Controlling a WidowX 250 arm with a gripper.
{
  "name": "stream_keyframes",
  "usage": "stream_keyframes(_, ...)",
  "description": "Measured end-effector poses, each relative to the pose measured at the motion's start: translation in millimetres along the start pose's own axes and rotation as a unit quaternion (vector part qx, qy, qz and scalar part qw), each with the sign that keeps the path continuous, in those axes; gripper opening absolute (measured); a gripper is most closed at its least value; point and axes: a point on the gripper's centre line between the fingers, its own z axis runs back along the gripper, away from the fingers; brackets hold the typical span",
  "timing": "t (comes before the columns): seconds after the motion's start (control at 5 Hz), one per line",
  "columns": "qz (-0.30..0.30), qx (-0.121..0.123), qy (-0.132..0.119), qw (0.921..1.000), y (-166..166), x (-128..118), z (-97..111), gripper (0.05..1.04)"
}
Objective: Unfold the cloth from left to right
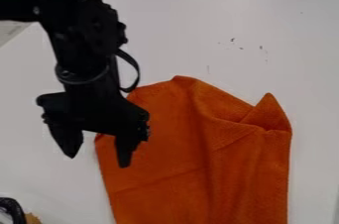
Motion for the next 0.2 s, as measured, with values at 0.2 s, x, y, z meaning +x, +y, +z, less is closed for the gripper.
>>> stream_keyframes(0.2, 0.019, 0.015, 0.002, 0.9997, 18.3, -9.3, 3.5, 0.999)
